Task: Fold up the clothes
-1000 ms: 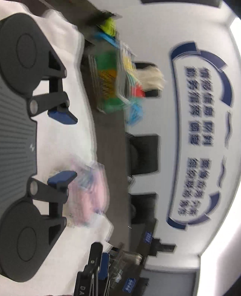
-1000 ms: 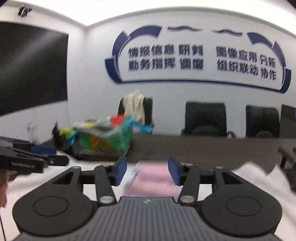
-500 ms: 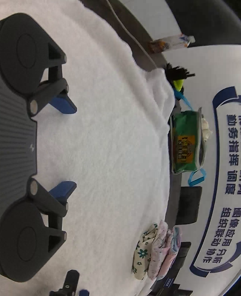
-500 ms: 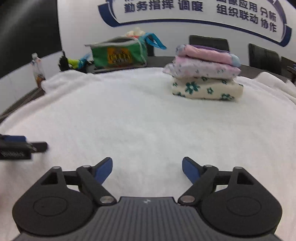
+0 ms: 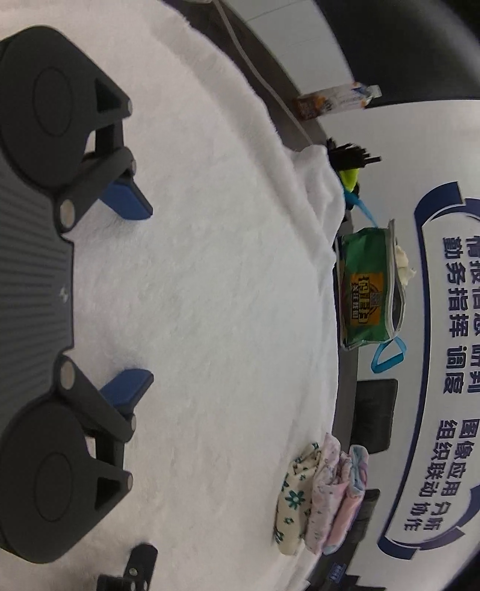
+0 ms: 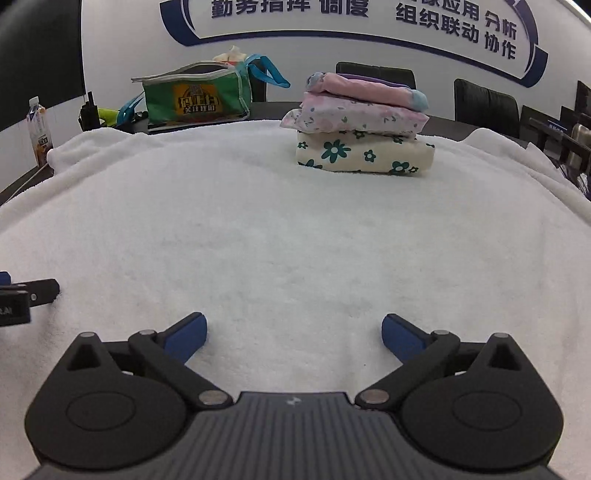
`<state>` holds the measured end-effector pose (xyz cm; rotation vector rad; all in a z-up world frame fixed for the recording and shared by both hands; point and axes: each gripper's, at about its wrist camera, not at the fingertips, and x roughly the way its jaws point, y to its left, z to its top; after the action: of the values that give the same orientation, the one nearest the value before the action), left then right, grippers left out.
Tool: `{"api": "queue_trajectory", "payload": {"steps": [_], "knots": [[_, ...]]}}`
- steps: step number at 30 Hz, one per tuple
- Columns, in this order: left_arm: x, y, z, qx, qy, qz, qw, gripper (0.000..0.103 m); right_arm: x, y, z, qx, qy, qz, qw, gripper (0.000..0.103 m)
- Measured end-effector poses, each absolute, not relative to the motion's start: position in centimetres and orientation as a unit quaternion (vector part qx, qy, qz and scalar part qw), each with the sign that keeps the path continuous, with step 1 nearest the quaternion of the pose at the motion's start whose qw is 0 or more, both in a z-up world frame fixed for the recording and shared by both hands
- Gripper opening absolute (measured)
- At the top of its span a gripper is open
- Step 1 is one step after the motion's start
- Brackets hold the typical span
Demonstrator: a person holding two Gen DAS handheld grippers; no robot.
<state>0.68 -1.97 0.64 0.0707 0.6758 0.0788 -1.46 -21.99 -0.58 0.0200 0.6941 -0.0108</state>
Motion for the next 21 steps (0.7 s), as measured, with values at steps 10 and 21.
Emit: {"api": "queue_trajectory", "payload": {"steps": [10, 21], "knots": [[1.0, -3.4, 1.8, 0.030, 0.342, -0.012, 0.939, 0.093, -1.5, -22.0, -0.6, 0.016, 0.342, -0.014, 0.940, 0.103], [1.6, -5.3, 0.8, 0.041, 0.352, -0.016, 0.935, 0.093, -1.1, -21.4, -0.4, 0.029, 0.335, 0.013, 0.942, 0.103]]}}
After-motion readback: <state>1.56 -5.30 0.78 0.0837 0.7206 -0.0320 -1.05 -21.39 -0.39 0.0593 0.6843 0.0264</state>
